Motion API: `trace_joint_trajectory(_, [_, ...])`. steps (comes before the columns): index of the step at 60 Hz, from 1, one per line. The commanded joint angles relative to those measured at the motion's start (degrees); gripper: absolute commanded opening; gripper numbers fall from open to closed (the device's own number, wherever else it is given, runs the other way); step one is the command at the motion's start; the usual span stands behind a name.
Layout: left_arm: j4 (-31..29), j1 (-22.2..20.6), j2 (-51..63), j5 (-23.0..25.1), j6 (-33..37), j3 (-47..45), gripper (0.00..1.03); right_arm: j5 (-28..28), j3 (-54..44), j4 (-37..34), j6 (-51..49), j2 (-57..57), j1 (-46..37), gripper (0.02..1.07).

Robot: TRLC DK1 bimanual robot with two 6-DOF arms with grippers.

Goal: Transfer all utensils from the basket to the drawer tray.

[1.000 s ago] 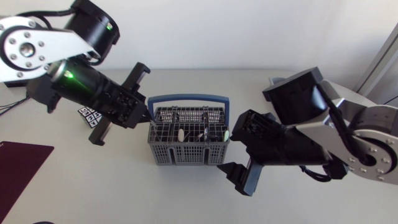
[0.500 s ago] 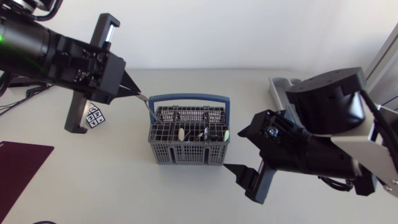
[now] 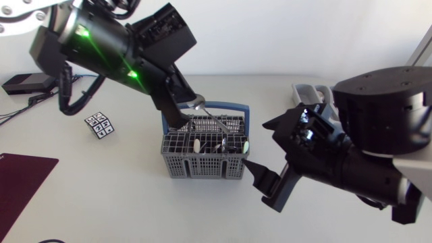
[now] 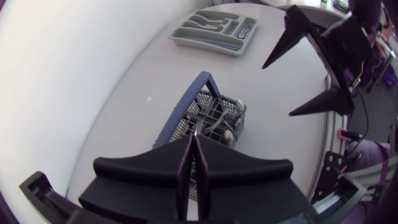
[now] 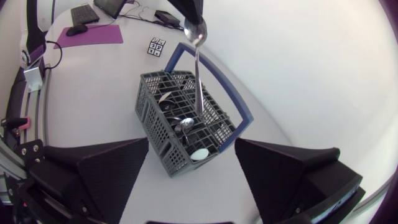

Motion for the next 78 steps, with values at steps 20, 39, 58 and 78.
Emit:
trace_joint_trajectory(20, [-4.5, -1.4, 6.9, 10.2, -19.1, 8.1, 0.04, 11.8, -0.3, 16.0, -5.2, 9.0, 6.1, 0.87])
trace_joint_trajectory(39, [-6.5, -1.5, 7.5, 13.6, -21.1, 8.4, 0.04, 15.9, -0.5, 24.4, -9.0, 13.3, 6.2, 0.57])
trace_joint_trajectory(58, [-6.6, -1.2, 6.9, 13.9, -21.6, 7.7, 0.05, 15.0, -0.8, 23.9, -9.5, 12.5, 6.2, 0.13])
trace_joint_trajectory(78, [-6.4, -0.8, 6.0, 15.0, -22.9, 8.9, 0.15, 12.7, -1.6, 21.2, -8.9, 11.4, 6.4, 0.08])
